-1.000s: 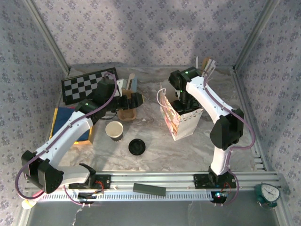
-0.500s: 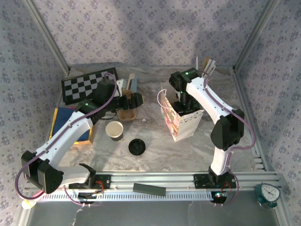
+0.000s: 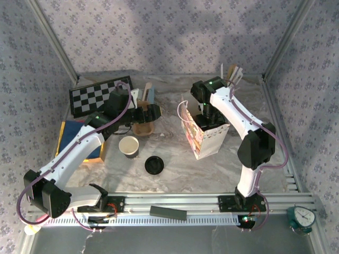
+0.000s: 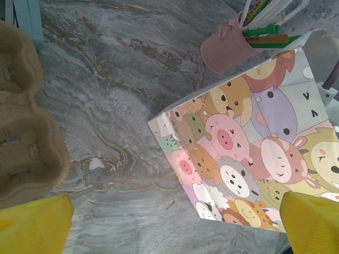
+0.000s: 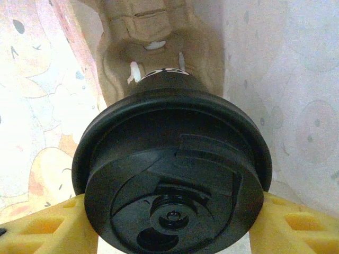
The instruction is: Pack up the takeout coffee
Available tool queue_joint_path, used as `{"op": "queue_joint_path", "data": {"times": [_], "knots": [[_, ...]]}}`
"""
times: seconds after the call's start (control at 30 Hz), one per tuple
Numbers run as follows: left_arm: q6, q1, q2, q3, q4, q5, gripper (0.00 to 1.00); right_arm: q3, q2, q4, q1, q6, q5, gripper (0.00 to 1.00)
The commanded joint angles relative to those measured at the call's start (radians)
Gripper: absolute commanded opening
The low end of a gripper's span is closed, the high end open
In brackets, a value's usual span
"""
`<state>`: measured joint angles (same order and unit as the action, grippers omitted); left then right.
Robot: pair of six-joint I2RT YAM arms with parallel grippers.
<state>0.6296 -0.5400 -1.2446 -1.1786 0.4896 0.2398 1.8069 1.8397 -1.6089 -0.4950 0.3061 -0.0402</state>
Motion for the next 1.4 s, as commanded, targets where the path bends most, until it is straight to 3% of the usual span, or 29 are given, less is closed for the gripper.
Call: {"op": "queue_joint_path", "data": {"times": [0.0,1.37], "knots": [[0.004,0.005,0.024,0.005,-0.018,0.010,1.00,-0.003,-0.028,-0.060,0.005,0.014,0.003,0.65],[-0.001,0.006,0.013,-0.004,-0.019,0.010,1.00,0.085,0.025,-0.079,0.005,-0.002,-0.004,0.65]]}}
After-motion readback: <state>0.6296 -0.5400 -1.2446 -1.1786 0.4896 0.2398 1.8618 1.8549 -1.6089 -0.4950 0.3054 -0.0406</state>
